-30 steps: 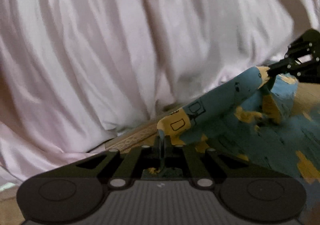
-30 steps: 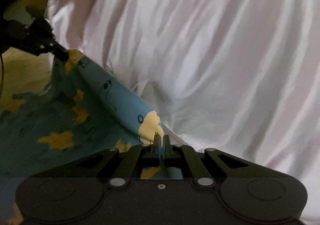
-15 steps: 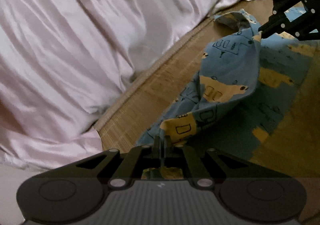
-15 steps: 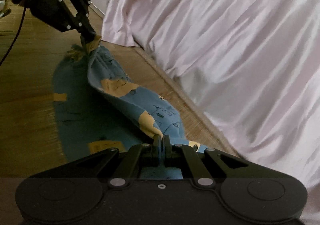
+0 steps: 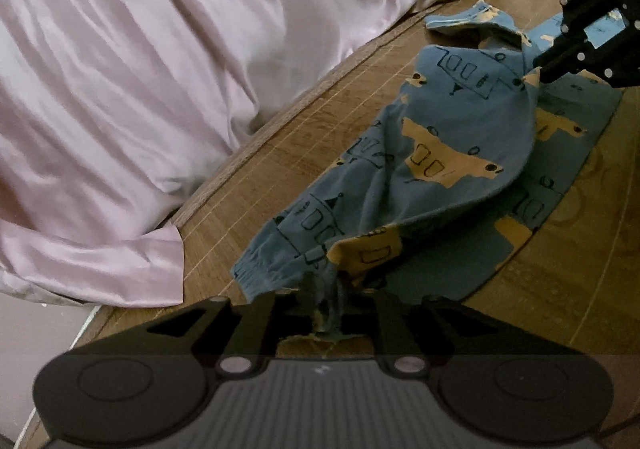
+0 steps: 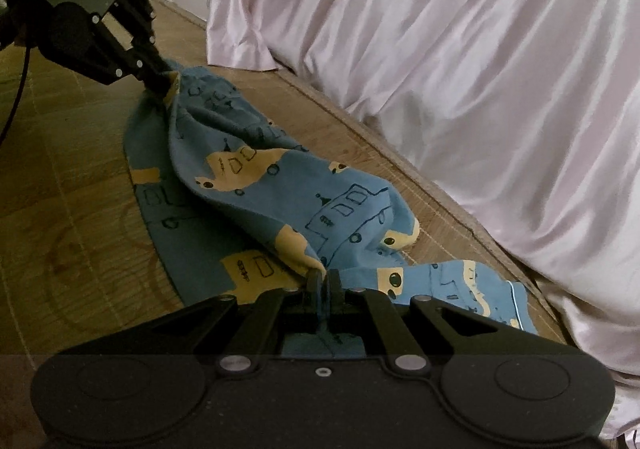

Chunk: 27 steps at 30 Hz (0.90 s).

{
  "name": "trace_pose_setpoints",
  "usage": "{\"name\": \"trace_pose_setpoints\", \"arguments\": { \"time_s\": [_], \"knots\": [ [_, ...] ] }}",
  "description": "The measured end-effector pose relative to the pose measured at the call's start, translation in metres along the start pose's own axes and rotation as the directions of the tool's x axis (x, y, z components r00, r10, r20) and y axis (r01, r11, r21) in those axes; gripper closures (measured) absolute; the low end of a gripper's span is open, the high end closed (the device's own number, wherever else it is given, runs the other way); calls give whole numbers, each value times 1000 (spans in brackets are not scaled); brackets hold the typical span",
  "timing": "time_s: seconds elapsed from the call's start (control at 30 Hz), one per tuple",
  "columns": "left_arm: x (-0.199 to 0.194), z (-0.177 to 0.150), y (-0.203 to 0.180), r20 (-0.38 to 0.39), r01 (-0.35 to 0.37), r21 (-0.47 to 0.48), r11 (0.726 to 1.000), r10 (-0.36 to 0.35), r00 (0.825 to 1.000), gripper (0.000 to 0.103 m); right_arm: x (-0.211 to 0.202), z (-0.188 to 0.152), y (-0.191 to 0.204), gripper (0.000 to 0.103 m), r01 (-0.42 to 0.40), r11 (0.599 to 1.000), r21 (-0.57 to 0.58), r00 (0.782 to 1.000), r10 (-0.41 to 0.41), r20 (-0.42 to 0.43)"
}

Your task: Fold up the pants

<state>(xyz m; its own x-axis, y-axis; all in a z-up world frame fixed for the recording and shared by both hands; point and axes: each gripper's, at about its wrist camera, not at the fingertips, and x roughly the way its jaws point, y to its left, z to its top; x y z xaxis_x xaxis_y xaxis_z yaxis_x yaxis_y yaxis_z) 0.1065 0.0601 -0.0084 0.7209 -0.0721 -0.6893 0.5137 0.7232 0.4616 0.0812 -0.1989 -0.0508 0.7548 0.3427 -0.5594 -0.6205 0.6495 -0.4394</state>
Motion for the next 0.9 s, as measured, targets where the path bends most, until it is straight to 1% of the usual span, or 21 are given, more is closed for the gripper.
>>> {"name": "trace_pose_setpoints", "arguments": {
  "time_s": [0.03, 0.07, 0.1, 0.13, 0.17, 0.2, 0.23, 0.27, 0.37, 0.47, 0.53, 0.6, 0.7, 0.77, 0.8, 0.83, 0.87, 0.9],
  "knots": [
    [0, 0, 0, 3, -3, 5, 1000, 3, 1000, 84, 1, 0, 0, 90, 0, 1000, -8, 1000, 0, 1],
    [0, 0, 1, 3, -3, 11, 1000, 3, 1000, 83, 0, -1, 0, 85, -1, 1000, -21, 1000, 1, 3],
    [-1, 1, 0, 3, -2, 17, 1000, 2, 1000, 82, 0, -1, 0, 85, -5, 999, -38, 1000, 5, 4],
    [-2, 1, 1, 4, 0, 24, 1000, 0, 1000, 77, -1, -2, 0, 84, -9, 998, -58, 1000, 9, 5],
    [-3, 2, 0, 8, 1, 31, 1000, -1, 1000, 71, -2, -1, -1, 79, -10, 997, -79, 1000, 11, 6],
    [-3, 3, 1, 14, 1, 41, 999, -2, 1000, 69, -2, -1, -3, 75, -14, 995, -103, 1000, 15, 8],
    [-4, 3, 1, 16, 5, 53, 999, -6, 1000, 67, -3, 0, -5, 68, -23, 991, -129, 1000, 25, 9],
    [-4, 4, 1, 16, 10, 64, 998, -11, 1000, 67, -4, 0, -7, 64, -36, 987, -159, 999, 37, 8],
    [-2, 6, 0, 4, 29, 86, 996, -29, 1000, 67, -6, 3, -18, 62, -75, 969, -234, 997, 76, -4],
    [0, 7, -2, -2, 48, 99, 994, -48, 999, 67, -7, 7, -33, 62, -118, 947, -299, 993, 113, -35],
    [1, 9, -3, 0, 54, 108, 993, -55, 999, 67, -3, 11, -40, 62, -160, 915, -370, 987, 143, -74],
    [1, 11, -3, 3, 60, 118, 991, -61, 998, 68, 4, 16, -47, 62, -221, 890, -398, 975, 186, -125],
    [2, 11, -4, 4, 65, 137, 988, -66, 998, 73, 17, 23, -50, 65, -312, 846, -433, 948, 247, -200],
    [3, 11, -4, -4, 77, 140, 987, -77, 997, 81, 25, 25, -47, 70, -365, 808, -463, 928, 275, -251],
    [3, 11, -4, -7, 79, 139, 987, -79, 997, 82, 29, 25, -45, 71, -381, 795, -472, 921, 278, -274],
    [2, 12, -5, -5, 77, 137, 988, -76, 997, 84, 33, 26, -45, 74, -403, 780, -478, 910, 286, -301],
    [2, 12, -5, -5, 76, 138, 988, -76, 997, 87, 36, 26, -45, 82, -419, 773, -477, 902, 292, -319],
    [2, 12, -6, -6, 76, 138, 988, -76, 997, 88, 38, 27, -45, 84, -436, 767, -471, 893, 301, -335]
  ]
}}
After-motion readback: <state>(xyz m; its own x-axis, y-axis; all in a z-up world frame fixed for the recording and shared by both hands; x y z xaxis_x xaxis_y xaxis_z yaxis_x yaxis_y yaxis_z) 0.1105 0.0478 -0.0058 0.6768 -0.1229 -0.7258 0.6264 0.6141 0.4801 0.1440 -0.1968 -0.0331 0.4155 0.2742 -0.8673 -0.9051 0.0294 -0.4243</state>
